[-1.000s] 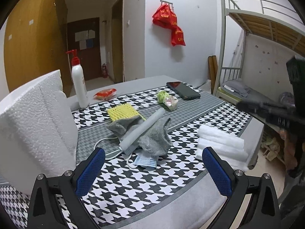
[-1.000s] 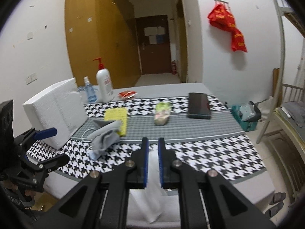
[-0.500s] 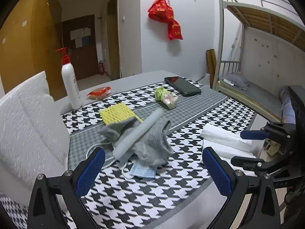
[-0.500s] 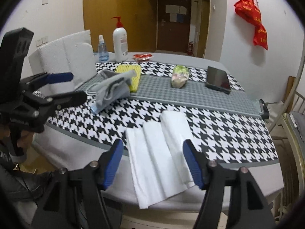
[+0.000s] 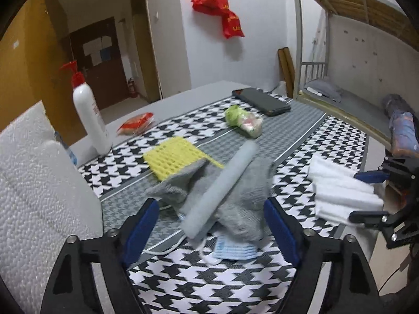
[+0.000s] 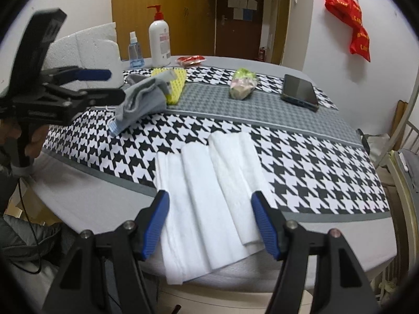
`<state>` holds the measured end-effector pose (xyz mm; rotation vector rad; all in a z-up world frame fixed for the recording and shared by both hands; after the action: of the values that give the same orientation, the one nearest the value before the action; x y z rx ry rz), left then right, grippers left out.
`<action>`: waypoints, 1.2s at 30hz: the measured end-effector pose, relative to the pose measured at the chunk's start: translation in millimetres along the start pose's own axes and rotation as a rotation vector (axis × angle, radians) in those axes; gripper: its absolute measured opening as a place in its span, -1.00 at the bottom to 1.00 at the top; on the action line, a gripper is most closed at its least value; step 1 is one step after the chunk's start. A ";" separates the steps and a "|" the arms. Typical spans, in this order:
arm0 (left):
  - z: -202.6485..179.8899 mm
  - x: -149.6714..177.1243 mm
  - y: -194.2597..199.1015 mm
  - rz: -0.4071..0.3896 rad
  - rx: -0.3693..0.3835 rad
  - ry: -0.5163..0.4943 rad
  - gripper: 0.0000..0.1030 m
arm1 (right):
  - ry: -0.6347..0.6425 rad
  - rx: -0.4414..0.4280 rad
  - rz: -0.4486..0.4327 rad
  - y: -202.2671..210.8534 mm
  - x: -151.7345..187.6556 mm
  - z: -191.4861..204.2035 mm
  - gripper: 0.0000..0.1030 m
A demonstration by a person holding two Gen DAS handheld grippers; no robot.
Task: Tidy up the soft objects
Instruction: 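Grasp the white foam tube on the grey sock with the left gripper, then carry the white tube with the left gripper while the right gripper carries the cloth toward the foam box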
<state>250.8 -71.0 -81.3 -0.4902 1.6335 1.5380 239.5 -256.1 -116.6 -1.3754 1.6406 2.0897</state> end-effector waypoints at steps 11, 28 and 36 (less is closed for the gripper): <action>17.3 7.1 -12.1 0.061 0.042 0.032 0.03 | 0.004 -0.010 -0.007 -4.1 -2.9 -0.9 0.34; 10.4 5.9 -11.9 0.075 0.064 0.007 -0.79 | 0.005 -0.011 -0.010 -5.2 -2.8 -0.5 0.34; 10.7 -2.4 21.7 -0.012 0.074 0.029 -0.81 | 0.009 -0.001 -0.014 -1.3 -5.7 0.7 0.34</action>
<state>239.0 -57.5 -64.9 -0.4831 1.7002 1.4617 243.2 -252.7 -113.4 -1.3943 1.6291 2.0802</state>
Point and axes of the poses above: each gripper's, at about its wrist camera, not at the fingertips, and y roughly against the way its jaws point, z to its left, x to its underside, the point moved 1 cm from there along -y, roughly the way its jaws point, and after that the axes turned 1 degree about -z, right-handed, at the moved point
